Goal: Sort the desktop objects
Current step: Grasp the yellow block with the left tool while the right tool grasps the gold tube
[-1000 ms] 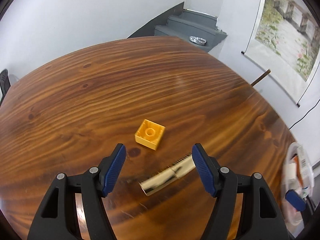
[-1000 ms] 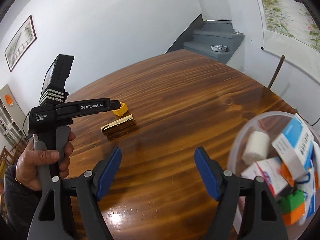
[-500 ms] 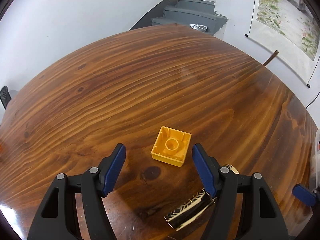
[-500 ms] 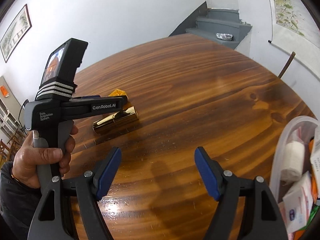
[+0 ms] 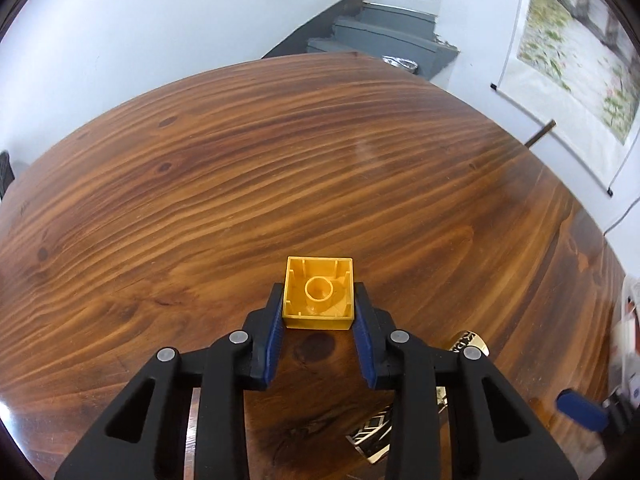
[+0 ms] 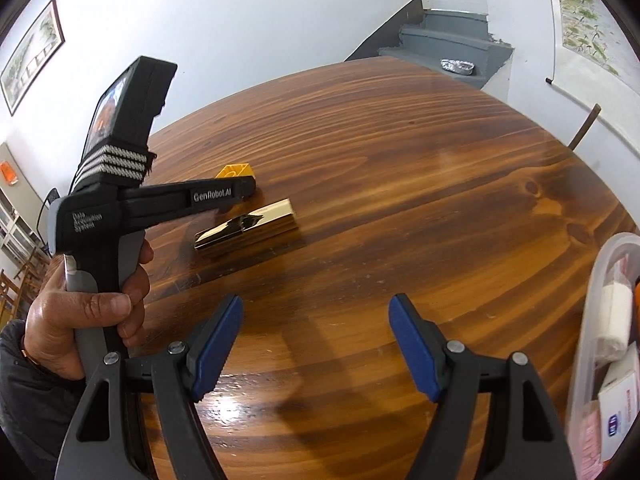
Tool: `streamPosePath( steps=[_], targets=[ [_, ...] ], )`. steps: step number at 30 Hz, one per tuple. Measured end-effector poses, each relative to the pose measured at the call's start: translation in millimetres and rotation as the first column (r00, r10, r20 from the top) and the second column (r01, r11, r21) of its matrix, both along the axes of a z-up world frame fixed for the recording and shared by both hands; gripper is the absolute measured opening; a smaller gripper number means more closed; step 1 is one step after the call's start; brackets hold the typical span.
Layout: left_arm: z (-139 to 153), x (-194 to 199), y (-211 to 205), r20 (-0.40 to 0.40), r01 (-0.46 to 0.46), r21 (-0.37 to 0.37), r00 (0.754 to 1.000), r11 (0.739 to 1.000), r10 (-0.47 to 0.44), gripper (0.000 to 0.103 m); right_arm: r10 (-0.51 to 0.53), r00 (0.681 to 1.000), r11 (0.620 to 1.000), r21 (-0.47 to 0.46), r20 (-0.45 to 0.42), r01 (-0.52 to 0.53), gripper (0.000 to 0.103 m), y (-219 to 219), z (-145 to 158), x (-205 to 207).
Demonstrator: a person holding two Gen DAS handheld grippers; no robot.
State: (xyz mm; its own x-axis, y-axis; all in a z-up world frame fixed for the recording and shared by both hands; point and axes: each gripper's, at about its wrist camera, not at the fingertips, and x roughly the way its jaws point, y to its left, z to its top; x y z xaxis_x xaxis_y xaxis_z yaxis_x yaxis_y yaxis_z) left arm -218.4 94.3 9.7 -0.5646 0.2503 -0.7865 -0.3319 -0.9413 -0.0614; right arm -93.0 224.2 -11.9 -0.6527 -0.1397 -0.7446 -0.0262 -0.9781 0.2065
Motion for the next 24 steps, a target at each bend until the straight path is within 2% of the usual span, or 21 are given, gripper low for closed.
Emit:
streamPosePath(
  steps=[6, 9, 14, 24],
  targets=[
    [10, -2, -16, -0.036, -0.038, -0.003, 0.999, 0.999, 0.038, 0.034, 0.022, 1.000, 1.000, -0.010, 0.019, -0.022, 0.079, -15, -4, -13],
    [14, -4, -23, -0.027, -0.049, 0.022, 0.998, 0.999, 0.050, 0.034, 0.027, 0.999, 0.999, -0.022, 0.026, -0.027, 0.079, -21, -7, -21],
    [15, -11, -33, -0.019, -0.083, 0.022, 0.996, 0.996, 0.083, 0.035, 0.030, 0.999, 0.998, -0.056, 0.036, -0.028, 0.079, -28, -8, -37],
    [10, -19, -48, 0.007, -0.144, 0.019, 0.990, 0.989, 0.144, 0.035, -0.009, 1.000, 0.999, -0.044, 0.028, 0.010, 0.079, -36, -6, -75]
  ],
)
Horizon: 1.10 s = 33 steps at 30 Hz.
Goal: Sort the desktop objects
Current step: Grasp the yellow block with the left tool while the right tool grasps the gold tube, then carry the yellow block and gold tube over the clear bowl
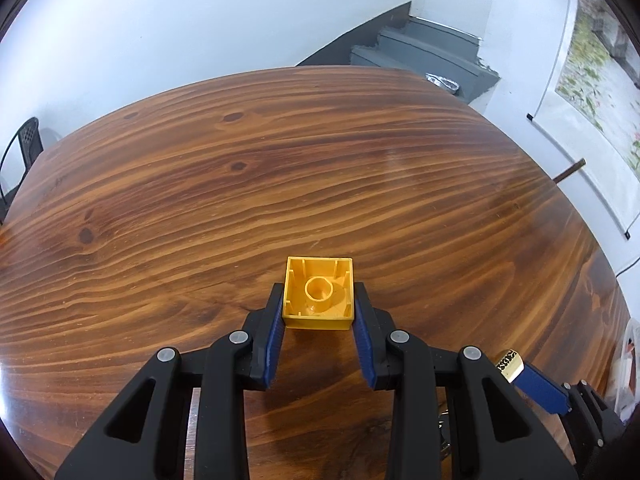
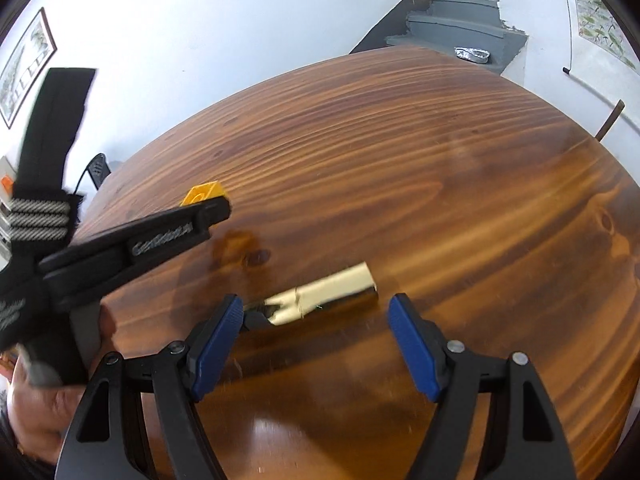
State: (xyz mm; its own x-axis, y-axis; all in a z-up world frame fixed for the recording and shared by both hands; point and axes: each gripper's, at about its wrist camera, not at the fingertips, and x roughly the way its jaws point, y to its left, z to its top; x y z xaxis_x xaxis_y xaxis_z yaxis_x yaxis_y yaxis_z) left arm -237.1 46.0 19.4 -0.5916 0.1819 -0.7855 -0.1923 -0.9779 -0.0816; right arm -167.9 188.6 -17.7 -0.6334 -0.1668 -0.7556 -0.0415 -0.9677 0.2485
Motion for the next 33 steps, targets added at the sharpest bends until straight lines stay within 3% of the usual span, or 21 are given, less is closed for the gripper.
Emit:
streamPosePath(
  steps=[2, 6, 9, 16, 21, 24, 33],
  targets=[
    [0, -1, -3, 0.001, -0.009, 0.004, 1.000, 1.000, 0.009, 0.035, -0.009, 1.000, 1.000, 0.026, 0.001, 0.009, 0.079, -5, -1, -4],
    [-2, -2, -3, 0.014, -0.013, 0.010, 1.000, 1.000, 0.013, 0.035, -0.002, 1.000, 0.984, 0.176, 0.012, 0.000, 0.078, -21, -3, -9],
    [-6, -3, -2, 0.029, -0.009, 0.013, 1.000, 1.000, 0.009, 0.035, 0.026, 0.999, 0.963, 0.269, 0.024, -0.032, 0.069, -29, -5, -6],
    [-10, 3, 13, 0.042, 0.027, 0.001, 0.999, 1.000, -0.027, 0.035, 0.035, 0.999, 0.961, 0.274, 0.006, -0.035, 0.027, -14, -1, 16],
    [-6, 8, 22, 0.028, 0.051, -0.001, 0.998, 0.999, -0.051, 0.035, 0.011, 1.000, 0.973, 0.229, -0.001, -0.011, 0.026, -2, 1, 29],
    [1, 14, 29, 0.010, 0.088, 0.023, 0.996, 0.996, -0.089, 0.034, 0.000, 1.000, 0.991, 0.136, 0.008, -0.001, 0.025, 9, 4, 34],
    [26, 46, 62, -0.070, 0.217, 0.033, 0.974, 0.976, -0.215, 0.034, -0.069, 0.992, 0.993, 0.084, -0.107, 0.078, 0.025, 32, 35, 96]
  ],
)
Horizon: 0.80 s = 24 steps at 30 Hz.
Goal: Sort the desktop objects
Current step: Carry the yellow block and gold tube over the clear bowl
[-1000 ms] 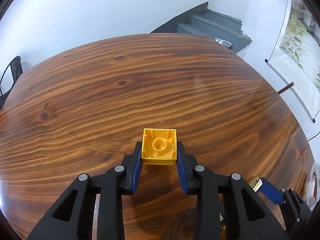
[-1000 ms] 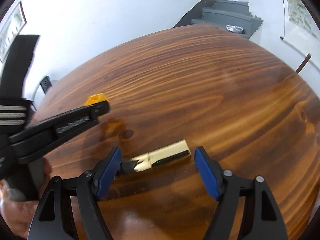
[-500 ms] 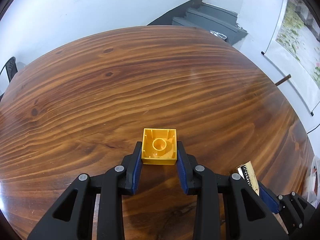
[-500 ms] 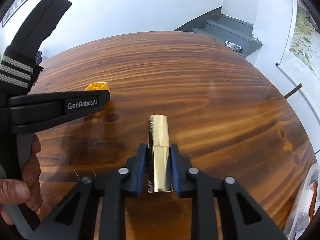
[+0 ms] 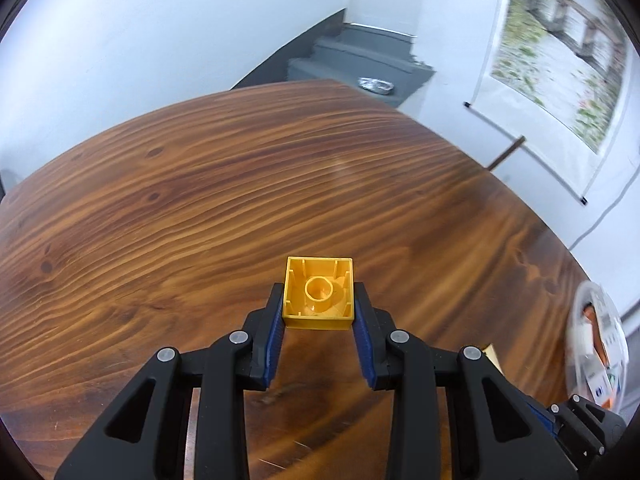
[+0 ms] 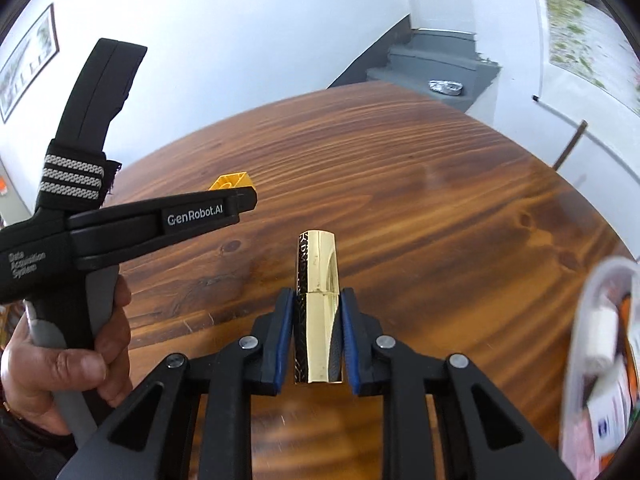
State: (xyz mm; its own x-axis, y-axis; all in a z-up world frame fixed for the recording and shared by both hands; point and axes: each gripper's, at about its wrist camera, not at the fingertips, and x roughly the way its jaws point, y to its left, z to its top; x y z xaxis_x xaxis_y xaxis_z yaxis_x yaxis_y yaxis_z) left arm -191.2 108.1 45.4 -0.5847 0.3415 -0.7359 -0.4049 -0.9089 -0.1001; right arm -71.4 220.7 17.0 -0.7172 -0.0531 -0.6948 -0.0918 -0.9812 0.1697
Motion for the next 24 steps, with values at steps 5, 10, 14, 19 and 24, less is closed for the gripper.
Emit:
streamPosePath(
  steps=[5, 10, 14, 19, 24],
  targets=[
    [2, 19, 23, -0.001, 0.071, -0.001, 0.997, 0.997, -0.071, 0.034, -0.045, 0.999, 0.999, 0.002, -0.032, 0.045, 0.025, 12, 7, 30],
    [7, 47, 50, -0.043, 0.141, -0.037, 0.989, 0.989, -0.142, 0.034, -0.101, 0.993, 0.995, -0.015, -0.054, 0.100, 0.025, 35, 14, 61],
    [16, 73, 68, -0.075, 0.219, -0.019, 0.973, 0.975, -0.220, 0.034, -0.133, 0.989, 0.991, -0.028, -0.062, 0.131, 0.025, 50, 17, 80],
    [27, 100, 80, -0.092, 0.278, 0.007, 0.957, 0.961, -0.276, 0.034, -0.172, 0.980, 0.985, -0.021, -0.105, 0.171, 0.025, 71, 31, 110],
    [36, 127, 90, -0.113, 0.322, 0.019, 0.941, 0.946, -0.318, 0.034, -0.223, 0.966, 0.975, -0.022, -0.127, 0.222, 0.025, 94, 37, 138]
  ],
)
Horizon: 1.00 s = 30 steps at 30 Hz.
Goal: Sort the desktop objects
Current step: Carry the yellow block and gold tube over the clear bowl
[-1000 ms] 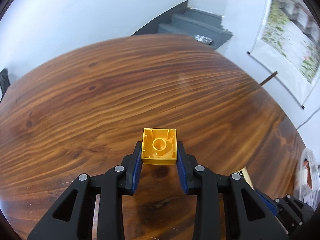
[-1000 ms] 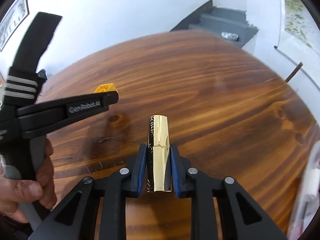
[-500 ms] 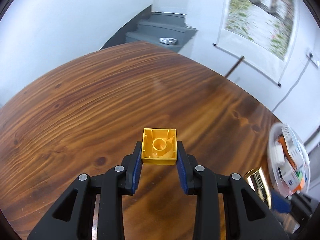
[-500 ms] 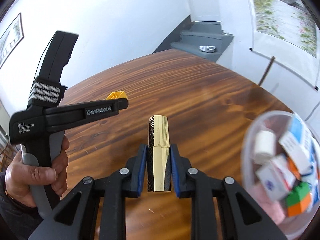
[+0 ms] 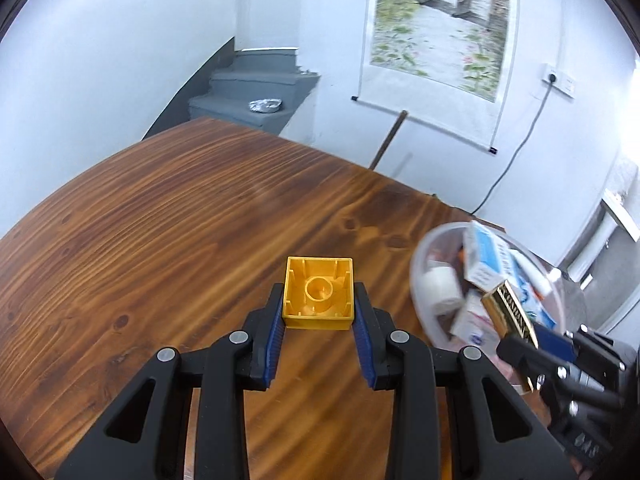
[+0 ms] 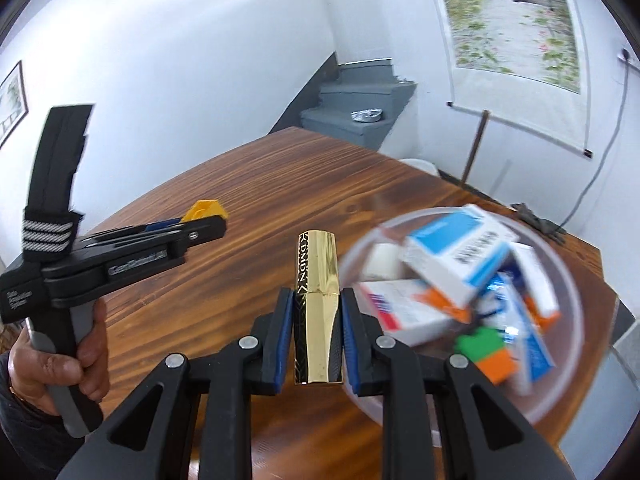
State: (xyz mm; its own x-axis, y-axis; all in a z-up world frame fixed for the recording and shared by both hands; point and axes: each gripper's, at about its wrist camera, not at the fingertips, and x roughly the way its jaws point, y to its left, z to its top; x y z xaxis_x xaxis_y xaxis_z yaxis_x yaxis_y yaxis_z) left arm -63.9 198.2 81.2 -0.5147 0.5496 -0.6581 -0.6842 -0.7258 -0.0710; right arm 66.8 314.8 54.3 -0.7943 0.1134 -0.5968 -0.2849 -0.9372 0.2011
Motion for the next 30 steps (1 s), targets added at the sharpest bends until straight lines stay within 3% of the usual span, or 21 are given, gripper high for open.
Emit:
streamPosePath(
  steps=[14, 22, 30],
  targets=[
    [-8, 66, 61, 0.061, 0.177, 0.001, 0.982, 0.984, -0.177, 0.034, -0.206, 0.978, 0.978, -0.029, -0.039, 0.205, 0.026, 84, -3, 63],
    [-20, 105, 107, 0.098, 0.282, 0.001, 0.955, 0.959, -0.281, 0.034, -0.192, 0.981, 0.978, -0.082, -0.019, 0.189, 0.026, 112, -23, 65],
    [-38, 106, 131, 0.128, 0.285, -0.031, 0.952, 0.958, -0.279, 0.034, -0.163, 0.986, 0.981, -0.112, -0.027, 0.159, 0.026, 128, -34, 57]
  ],
)
